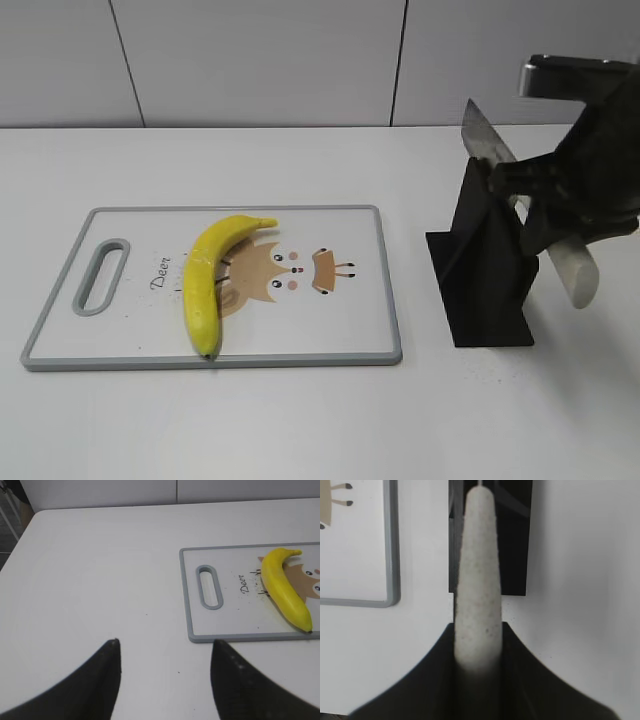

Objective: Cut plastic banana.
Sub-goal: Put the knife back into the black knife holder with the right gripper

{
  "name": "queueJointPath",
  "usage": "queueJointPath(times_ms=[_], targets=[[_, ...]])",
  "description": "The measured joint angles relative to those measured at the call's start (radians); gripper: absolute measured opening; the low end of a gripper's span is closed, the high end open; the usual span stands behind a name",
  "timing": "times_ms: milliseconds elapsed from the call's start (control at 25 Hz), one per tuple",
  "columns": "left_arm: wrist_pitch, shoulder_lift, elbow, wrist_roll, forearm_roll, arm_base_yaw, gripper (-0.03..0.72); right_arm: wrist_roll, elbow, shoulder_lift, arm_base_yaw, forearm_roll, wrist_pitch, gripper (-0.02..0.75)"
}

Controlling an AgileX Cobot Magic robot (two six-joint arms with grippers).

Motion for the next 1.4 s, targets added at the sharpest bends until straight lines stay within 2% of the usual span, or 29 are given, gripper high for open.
queueJointPath(times_ms=[400, 640, 760, 1000, 1400], targets=[[-0.002, 0.0, 0.0, 0.0, 0.001, 0.0, 0.538, -0.017, 0.0, 0.048, 0.0, 0.011, -0.001, 0.193], [-0.004, 0.0, 0.0, 0.0, 0.001, 0.0, 0.533, -0.065, 0.0, 0.048, 0.0, 0.065, -0.002, 0.454], [-0.004, 0.0, 0.0, 0.0, 0.001, 0.0, 0.533, -0.094, 0.0, 0.048, 0.0, 0.069, 0.004, 0.533], [-0.004, 0.0, 0.0, 0.0, 0.001, 0.0, 0.531, -0.163, -0.002, -0.021, 0.0, 0.07, 0.115, 0.559], [-0.005, 0.0, 0.0, 0.0, 0.001, 0.0, 0.527, -0.246, 0.0, -0.372, 0.0, 0.074, 0.166, 0.56]])
